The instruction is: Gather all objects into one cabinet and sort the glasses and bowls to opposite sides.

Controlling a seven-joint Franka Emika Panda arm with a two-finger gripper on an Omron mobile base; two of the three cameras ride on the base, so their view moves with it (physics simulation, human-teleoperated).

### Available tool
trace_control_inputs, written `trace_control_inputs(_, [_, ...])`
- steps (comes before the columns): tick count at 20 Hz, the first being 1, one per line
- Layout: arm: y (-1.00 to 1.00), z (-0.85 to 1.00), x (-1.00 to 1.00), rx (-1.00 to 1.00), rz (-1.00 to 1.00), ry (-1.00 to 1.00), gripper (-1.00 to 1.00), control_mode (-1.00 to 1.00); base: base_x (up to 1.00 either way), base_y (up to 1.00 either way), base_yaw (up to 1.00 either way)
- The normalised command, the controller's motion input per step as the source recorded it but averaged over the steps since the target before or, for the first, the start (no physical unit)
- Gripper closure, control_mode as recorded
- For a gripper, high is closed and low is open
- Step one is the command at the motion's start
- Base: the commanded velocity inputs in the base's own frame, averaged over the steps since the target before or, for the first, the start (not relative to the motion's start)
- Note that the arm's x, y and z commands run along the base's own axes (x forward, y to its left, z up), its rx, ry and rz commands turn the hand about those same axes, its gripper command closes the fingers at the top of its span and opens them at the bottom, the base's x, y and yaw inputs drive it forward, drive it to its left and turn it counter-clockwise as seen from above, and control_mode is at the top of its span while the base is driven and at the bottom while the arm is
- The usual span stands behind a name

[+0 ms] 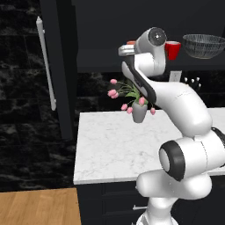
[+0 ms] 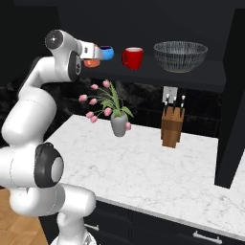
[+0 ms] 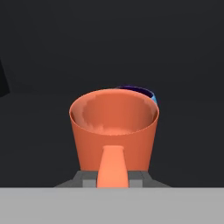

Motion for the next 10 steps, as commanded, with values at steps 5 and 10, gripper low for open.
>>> trace_control_inputs(5, [0.08, -0.1, 0.3, 0.0, 0.0, 0.0, 1.0, -1.0, 0.0, 0.0, 0.0])
trace_control_inputs(10, [0.02, -0.1, 0.29, 0.0, 0.0, 0.0, 1.0, -1.0, 0.0, 0.0, 0.0])
